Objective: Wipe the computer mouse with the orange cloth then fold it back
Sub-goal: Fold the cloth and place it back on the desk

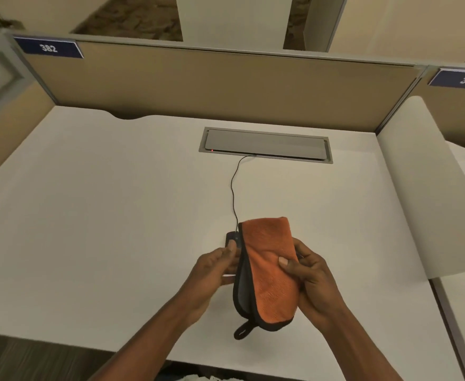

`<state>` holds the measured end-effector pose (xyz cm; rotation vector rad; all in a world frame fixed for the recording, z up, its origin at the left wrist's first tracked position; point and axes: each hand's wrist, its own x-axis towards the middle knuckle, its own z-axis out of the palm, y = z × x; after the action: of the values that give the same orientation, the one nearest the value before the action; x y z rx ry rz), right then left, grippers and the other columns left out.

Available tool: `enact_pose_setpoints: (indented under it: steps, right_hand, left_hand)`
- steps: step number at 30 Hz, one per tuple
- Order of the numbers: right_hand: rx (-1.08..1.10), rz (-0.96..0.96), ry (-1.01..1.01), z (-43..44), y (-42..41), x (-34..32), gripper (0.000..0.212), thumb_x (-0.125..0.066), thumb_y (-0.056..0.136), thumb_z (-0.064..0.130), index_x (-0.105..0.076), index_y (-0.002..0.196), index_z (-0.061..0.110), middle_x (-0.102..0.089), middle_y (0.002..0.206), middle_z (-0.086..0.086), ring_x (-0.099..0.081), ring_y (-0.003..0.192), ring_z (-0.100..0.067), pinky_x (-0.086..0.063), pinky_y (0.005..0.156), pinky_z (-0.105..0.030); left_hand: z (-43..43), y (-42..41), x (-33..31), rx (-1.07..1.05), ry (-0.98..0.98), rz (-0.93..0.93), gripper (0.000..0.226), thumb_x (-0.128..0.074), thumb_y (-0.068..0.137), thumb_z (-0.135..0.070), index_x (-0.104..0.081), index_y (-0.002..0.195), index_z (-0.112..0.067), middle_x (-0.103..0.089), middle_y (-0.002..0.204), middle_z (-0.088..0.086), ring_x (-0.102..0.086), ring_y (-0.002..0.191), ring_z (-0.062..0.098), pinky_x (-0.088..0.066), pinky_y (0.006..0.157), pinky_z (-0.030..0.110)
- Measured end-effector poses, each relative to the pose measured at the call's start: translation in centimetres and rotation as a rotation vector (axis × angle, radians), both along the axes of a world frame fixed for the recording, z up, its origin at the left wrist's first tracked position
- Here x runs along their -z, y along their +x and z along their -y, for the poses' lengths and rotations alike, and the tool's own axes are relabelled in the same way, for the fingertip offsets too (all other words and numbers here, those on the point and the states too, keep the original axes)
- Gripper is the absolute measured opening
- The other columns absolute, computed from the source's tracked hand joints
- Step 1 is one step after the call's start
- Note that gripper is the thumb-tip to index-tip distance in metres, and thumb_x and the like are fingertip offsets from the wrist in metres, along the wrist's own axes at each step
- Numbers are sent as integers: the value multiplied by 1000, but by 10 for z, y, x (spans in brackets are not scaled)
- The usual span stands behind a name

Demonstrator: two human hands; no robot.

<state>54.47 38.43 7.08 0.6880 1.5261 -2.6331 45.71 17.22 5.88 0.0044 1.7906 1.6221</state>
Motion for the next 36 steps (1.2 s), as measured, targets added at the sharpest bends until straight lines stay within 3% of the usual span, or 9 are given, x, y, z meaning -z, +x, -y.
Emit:
enact_pose_setpoints:
  steps: [7, 10, 14, 17, 20, 23, 29, 32, 36]
  right_hand:
    - [-14, -8, -129, 3, -10, -4, 41, -72, 91, 11, -72, 131, 19, -73, 132, -20, -74, 113, -43, -65, 85, -46]
    - [-33, -30, -109, 5, -12, -5, 45, -75, 92, 17, -68, 136, 19, -71, 135, -21, -73, 115, -42, -65, 87, -45]
    - [-32, -79, 21, 9, -14, -8, 58, -89, 81, 28, -69, 135, 32, -74, 132, -12, -73, 119, -36, -63, 92, -45]
    - [46, -54, 213, 18, -14, -9, 57, -91, 80, 38, -70, 132, 43, -78, 124, 0, -75, 116, -24, -63, 93, -47]
    - [140, -46, 402, 30, -14, -11, 56, -89, 74, 53, -71, 127, 49, -80, 113, 13, -77, 105, -12, -64, 80, -28]
    - [214, -66, 527, 40, -18, -9, 36, -92, 82, 32, -77, 114, 38, -81, 107, 14, -76, 104, -11, -59, 89, -29]
    - [186, -165, 404, 54, -25, -22, 20, -68, 103, 23, -81, 111, 36, -82, 107, 6, -78, 100, -14, -64, 69, -24]
    - [161, -213, 443, 60, -30, -29, 28, -62, 100, 56, -78, 115, 39, -81, 111, 8, -76, 107, -17, -63, 83, -27]
    - [96, -235, 536, 71, -40, -36, 55, -74, 75, 80, -76, 112, 39, -81, 103, 13, -78, 95, -11, -62, 71, -22]
  left_hand:
    - [-9, -2, -17, -144, 174, 200, 73, -61, 86, -83, -80, 127, -25, -76, 134, 11, -71, 129, 30, -54, 114, 52]
    - [-9, -2, -24, -166, 193, 136, 75, -71, 76, -83, -81, 123, -26, -79, 127, 8, -75, 120, 25, -59, 106, 46]
    - [-5, -5, -33, -207, 219, 34, 79, -88, 58, -79, -85, 110, -20, -81, 107, 6, -78, 98, 18, -62, 83, 27]
    - [-5, -2, -45, -185, 179, -27, 71, -80, 72, -77, -83, 117, -22, -82, 118, 7, -79, 111, 23, -62, 91, 33]
    - [-8, 2, -56, -215, 128, -94, 58, -77, 76, -64, -81, 116, -22, -83, 115, 4, -79, 110, 25, -64, 98, 45]
    - [-15, 7, -64, -258, 26, -216, 61, -81, 67, -59, -77, 112, -17, -84, 103, -2, -81, 100, 23, -63, 101, 51]
    - [-17, 15, -75, -328, -114, -442, 43, -80, 70, -60, -75, 98, -28, -80, 92, -16, -77, 92, 9, -66, 90, 33]
    - [-8, 12, -72, -348, -125, -503, 41, -84, 69, -59, -78, 95, -27, -80, 89, -14, -76, 92, 12, -64, 83, 30]
    - [7, 10, -66, -355, -167, -534, 26, -89, 73, -53, -78, 84, -32, -80, 84, -13, -76, 89, 5, -54, 69, 8]
